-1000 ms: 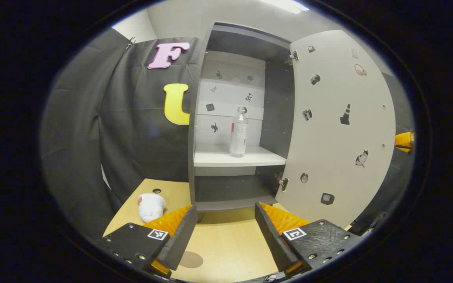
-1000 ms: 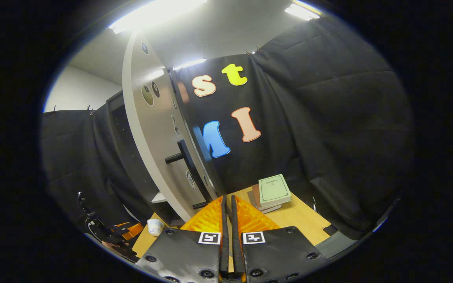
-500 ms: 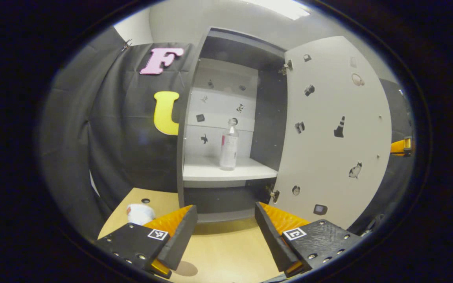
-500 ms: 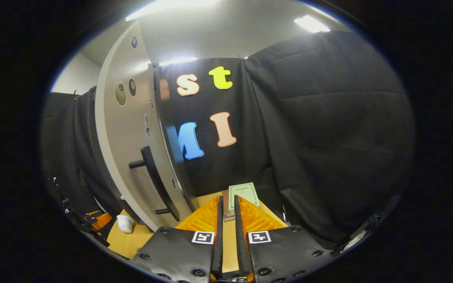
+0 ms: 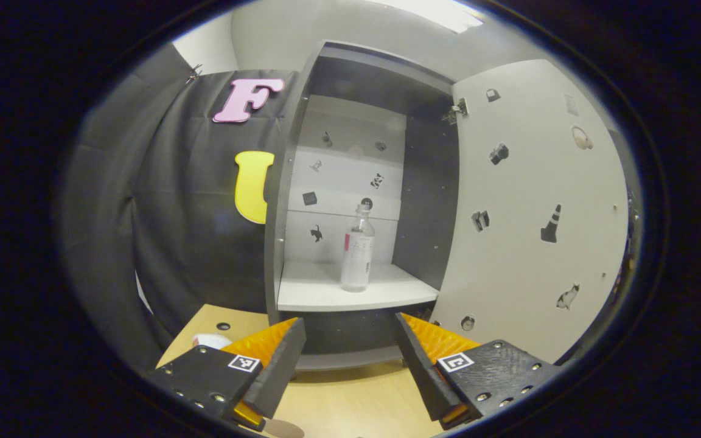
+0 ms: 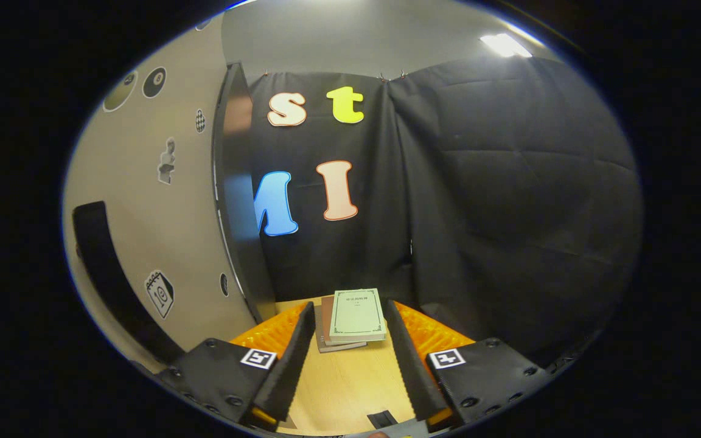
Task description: Open the cabinet door with the right hand, grasp the bottle in the cabinet with the left hand and place it on the coaster, then close the cabinet door with the right hand.
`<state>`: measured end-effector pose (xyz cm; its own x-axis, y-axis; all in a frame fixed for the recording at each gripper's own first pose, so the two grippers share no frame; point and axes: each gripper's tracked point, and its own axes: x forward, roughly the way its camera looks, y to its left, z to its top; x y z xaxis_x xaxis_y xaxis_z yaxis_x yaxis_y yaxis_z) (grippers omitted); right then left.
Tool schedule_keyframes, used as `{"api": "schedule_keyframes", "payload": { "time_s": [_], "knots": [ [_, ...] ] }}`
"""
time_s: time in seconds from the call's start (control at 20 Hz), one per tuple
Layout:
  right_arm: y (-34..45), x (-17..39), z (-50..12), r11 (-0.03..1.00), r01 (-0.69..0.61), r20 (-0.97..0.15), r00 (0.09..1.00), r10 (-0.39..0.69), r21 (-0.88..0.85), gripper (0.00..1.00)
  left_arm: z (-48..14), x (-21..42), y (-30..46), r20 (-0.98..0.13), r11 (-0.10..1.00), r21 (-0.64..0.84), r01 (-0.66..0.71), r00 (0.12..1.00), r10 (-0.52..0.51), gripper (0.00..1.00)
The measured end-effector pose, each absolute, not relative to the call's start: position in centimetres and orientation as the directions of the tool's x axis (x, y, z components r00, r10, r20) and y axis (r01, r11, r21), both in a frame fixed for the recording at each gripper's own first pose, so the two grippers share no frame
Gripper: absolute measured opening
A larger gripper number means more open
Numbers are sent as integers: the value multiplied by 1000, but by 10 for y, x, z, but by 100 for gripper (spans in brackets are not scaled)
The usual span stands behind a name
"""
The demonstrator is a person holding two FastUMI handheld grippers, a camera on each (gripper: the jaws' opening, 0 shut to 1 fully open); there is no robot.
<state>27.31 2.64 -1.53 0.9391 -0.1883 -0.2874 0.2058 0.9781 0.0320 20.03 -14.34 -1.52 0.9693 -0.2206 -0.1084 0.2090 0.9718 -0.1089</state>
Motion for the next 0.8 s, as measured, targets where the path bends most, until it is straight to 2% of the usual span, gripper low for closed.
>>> {"api": "schedule_keyframes", "payload": {
  "time_s": [0.05,0.1,0.15,0.3,0.4,0.5,0.6,0.7,0.75,0.8],
  "knots": [
    [12,280,-17,973,232,-286,933,-220,7,82,-7,212,-149,-95,970,-112,218,969,-229,89],
    [0,288,-18,967,252,-281,927,-249,-24,96,1,222,-155,-85,966,-113,232,966,-242,89],
    [-11,296,-17,962,270,-271,923,-273,-49,99,8,234,-159,-81,964,-110,243,964,-252,90],
    [-22,315,-16,958,285,-248,926,-285,-34,100,20,273,-164,-79,966,-113,232,967,-242,92],
    [-24,325,-22,959,283,-252,927,-278,-16,96,24,301,-170,-79,963,-137,232,967,-244,90],
    [-26,331,-33,960,278,-272,923,-272,-17,100,28,329,-171,-69,963,-146,225,969,-237,92],
    [-23,336,-44,965,262,-299,920,-252,-8,96,28,348,-174,-74,963,-146,228,968,-240,92],
    [-21,338,-52,970,243,-317,919,-233,-7,100,28,368,-179,-76,961,-141,239,965,-251,90],
    [-23,340,-57,971,240,-327,916,-231,-15,96,29,376,-181,-73,961,-129,246,964,-257,90],
    [-26,340,-60,972,236,-338,913,-228,-20,100,30,382,-182,-68,962,-112,249,964,-257,90]
  ]
}}
